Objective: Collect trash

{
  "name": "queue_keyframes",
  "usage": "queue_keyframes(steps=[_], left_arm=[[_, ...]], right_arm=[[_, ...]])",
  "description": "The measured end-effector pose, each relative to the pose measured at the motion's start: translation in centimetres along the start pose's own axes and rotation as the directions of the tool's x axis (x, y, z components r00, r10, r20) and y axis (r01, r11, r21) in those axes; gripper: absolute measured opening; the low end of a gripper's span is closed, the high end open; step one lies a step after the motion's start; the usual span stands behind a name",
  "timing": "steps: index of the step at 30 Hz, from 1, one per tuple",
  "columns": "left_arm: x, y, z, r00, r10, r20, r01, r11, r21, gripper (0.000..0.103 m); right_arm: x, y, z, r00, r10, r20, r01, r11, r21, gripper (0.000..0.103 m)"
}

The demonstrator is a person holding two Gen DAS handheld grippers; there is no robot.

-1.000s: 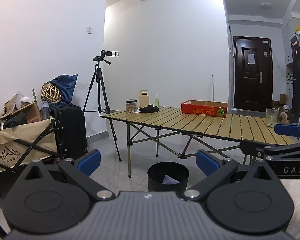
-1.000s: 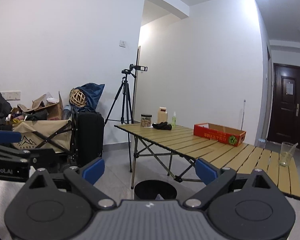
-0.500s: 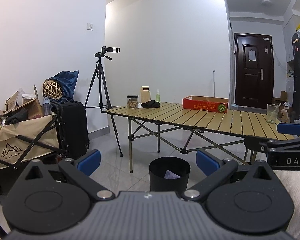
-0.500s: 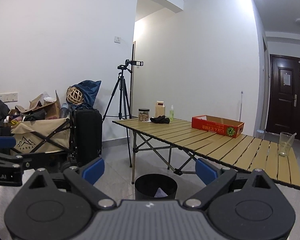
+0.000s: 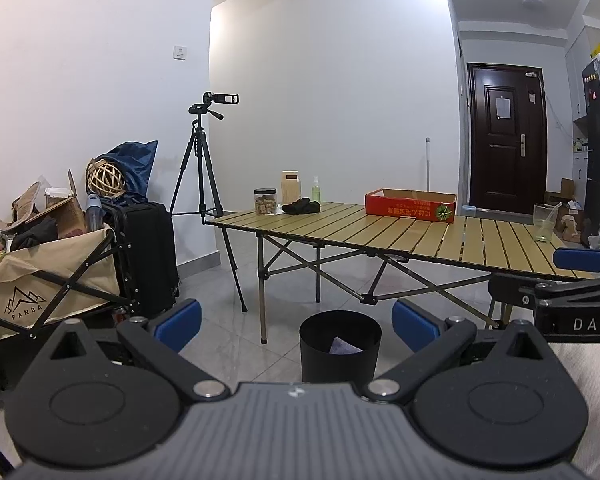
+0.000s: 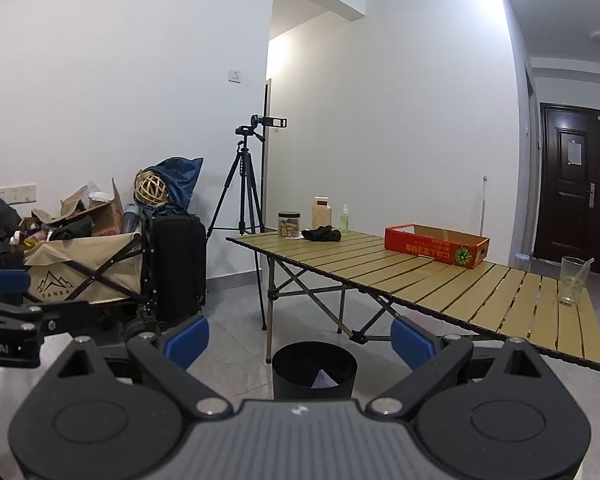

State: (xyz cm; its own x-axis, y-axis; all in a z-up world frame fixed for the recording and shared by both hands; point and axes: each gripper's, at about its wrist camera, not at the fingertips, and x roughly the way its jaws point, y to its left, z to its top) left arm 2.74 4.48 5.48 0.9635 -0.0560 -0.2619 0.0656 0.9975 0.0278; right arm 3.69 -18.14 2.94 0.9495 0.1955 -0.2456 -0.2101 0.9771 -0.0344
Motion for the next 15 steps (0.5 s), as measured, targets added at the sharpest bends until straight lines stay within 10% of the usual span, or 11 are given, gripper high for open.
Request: queue_keyframes(steps=[15], left_arm=[[0.15, 0.20, 0.05, 1.000, -0.004, -0.006, 0.004, 1.000, 0.005, 0.103]], right_arm=[[-0.10, -0.31, 0.02, 1.000, -0.005, 0.004, 0.005, 1.000, 0.004, 0.098]])
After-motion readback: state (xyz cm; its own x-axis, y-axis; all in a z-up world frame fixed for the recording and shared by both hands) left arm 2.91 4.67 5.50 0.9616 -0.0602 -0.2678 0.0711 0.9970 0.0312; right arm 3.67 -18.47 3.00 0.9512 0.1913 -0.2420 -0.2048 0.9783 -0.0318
